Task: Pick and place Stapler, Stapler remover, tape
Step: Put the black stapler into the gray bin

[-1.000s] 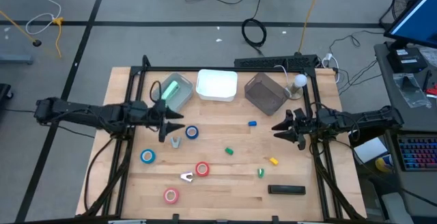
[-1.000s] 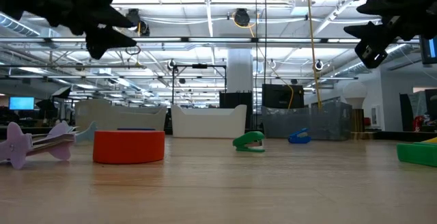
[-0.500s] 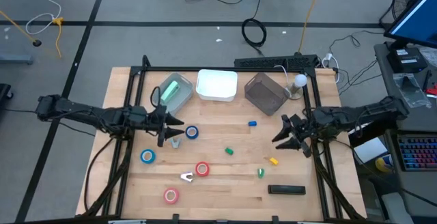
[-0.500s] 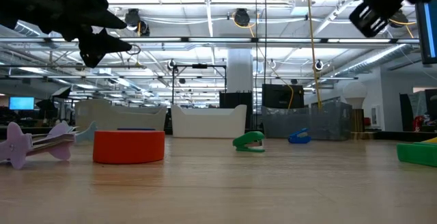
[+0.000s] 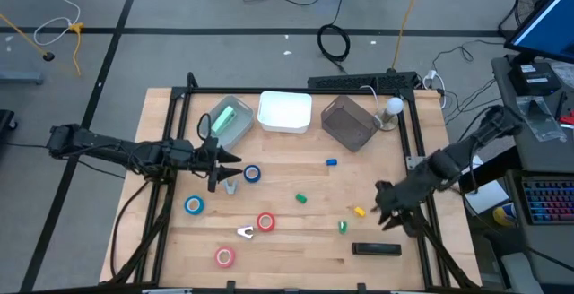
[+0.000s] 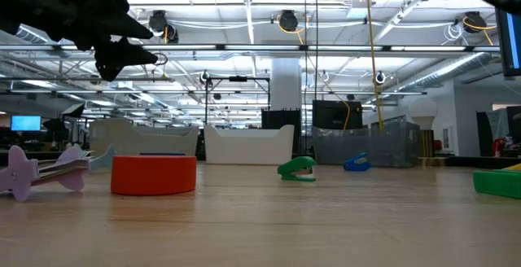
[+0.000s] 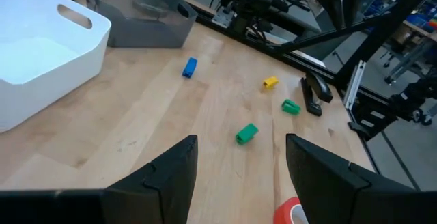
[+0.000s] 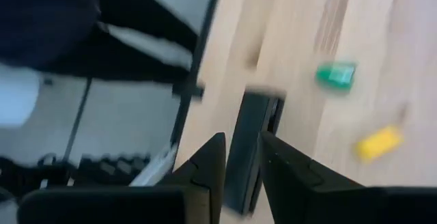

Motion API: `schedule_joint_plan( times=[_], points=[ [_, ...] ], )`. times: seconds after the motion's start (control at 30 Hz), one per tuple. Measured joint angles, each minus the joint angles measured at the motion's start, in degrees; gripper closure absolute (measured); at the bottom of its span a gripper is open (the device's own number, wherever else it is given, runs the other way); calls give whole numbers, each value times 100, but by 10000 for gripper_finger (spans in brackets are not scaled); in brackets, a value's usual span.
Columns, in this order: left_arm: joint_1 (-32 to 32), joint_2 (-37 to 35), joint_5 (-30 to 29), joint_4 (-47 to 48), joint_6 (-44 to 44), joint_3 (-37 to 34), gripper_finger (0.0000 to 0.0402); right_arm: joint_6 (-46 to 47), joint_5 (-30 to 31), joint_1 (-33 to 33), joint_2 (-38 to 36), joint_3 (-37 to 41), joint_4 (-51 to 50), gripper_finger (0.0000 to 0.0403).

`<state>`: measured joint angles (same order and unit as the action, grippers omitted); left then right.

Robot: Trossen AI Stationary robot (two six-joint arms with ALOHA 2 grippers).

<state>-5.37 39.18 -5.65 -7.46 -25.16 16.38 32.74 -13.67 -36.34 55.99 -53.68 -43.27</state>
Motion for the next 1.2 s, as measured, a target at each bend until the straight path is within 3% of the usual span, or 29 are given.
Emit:
schedule_joint_plan(
  times=[0.4,0.77,0.97,1.2],
  points=[
    [0,0,4,-2,272,0,179,2502,22,-1226,1145,-434,-502,398],
    [2,0,114,-2,408,0,179,3540,29,-1325,1510,-435,-825,401],
    [2,0,269,-4,395,0,179,3908,168,-1315,1469,-434,-1119,370],
    [2,2,264,-7,401,0,179,3924,146,-1324,1467,-262,-1038,274]
  ],
)
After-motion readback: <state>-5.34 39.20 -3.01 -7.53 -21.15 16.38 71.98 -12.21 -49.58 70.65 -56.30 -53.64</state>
